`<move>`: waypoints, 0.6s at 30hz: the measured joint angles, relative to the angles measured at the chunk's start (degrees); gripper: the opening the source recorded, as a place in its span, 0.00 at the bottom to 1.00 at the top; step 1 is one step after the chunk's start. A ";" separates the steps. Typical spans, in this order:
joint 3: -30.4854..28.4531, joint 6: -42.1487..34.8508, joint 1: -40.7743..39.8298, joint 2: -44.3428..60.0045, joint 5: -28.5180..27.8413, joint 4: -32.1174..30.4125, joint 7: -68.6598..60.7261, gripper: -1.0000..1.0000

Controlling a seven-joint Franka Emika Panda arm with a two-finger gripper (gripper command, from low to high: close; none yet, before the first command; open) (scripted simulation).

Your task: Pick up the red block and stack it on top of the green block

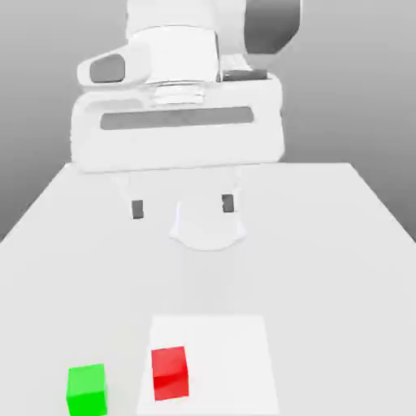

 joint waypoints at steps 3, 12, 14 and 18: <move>-0.43 2.66 -0.35 6.19 0.28 -1.63 -2.21 0.50; 0.45 13.31 -2.44 24.54 0.87 -3.85 -6.66 0.50; 1.83 16.53 -3.55 28.42 2.20 -3.28 -7.70 0.00; 1.84 16.49 -3.58 28.42 2.16 -3.28 -7.66 0.00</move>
